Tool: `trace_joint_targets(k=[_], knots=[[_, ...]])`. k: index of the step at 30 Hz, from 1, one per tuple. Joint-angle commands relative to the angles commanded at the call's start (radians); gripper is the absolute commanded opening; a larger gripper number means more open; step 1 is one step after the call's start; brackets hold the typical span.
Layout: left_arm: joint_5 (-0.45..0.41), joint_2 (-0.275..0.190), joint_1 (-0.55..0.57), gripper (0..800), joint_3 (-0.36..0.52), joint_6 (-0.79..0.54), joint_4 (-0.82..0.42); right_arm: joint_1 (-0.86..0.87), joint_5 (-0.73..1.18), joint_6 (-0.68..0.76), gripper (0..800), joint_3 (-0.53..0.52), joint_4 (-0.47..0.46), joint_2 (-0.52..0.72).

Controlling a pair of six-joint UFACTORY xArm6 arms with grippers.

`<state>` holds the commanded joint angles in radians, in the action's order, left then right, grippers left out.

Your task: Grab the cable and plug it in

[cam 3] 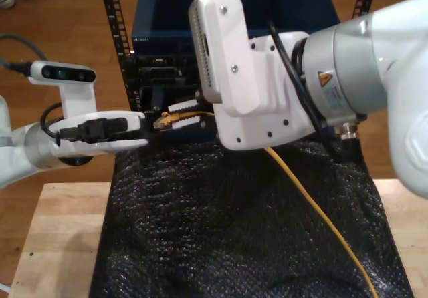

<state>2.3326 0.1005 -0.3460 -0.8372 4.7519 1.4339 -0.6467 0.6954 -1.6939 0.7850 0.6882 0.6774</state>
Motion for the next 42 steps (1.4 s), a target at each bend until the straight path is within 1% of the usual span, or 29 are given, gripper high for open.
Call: trace_joint_targets(k=[3,7,11,14,17,23,28,31,36,39,42], knots=[[-0.029,-0.028,0.0,789,-0.002,-0.002,0.0,0.069,0.034,0.023,1,0.005,0.002,-0.003],[-0.078,-0.038,-0.003,793,-0.006,-0.005,-0.002,0.187,0.078,0.026,1,0.005,0.005,-0.021],[-0.141,-0.051,-0.014,795,-0.011,-0.003,-0.015,0.265,0.112,0.058,1,-0.005,0.003,-0.046],[-0.196,-0.068,-0.017,795,-0.015,-0.003,-0.055,0.321,0.133,0.072,1,-0.006,0.002,-0.083],[-0.27,-0.092,-0.015,795,-0.031,-0.003,-0.127,0.385,0.138,0.072,1,-0.011,-0.003,-0.097],[-0.434,-0.158,-0.015,797,-0.034,-0.005,-0.292,0.47,0.143,0.072,1,-0.018,-0.003,-0.15],[-0.554,-0.204,-0.014,797,-0.048,-0.006,-0.454,0.483,0.138,0.072,1,-0.017,-0.005,-0.196],[-0.611,-0.233,-0.014,797,-0.049,-0.009,-0.548,0.483,0.135,0.071,1,-0.017,-0.006,-0.224],[-0.654,-0.264,-0.015,797,-0.057,-0.051,-0.697,0.489,0.135,0.071,1,-0.017,-0.008,-0.247],[-0.655,-0.27,-0.02,798,-0.087,-0.092,-0.776,0.496,0.135,0.071,1,-0.017,-0.008,-0.255],[-0.657,-0.269,-0.057,798,-0.107,-0.129,-0.876,0.499,0.135,0.071,1,-0.017,-0.009,-0.265]])
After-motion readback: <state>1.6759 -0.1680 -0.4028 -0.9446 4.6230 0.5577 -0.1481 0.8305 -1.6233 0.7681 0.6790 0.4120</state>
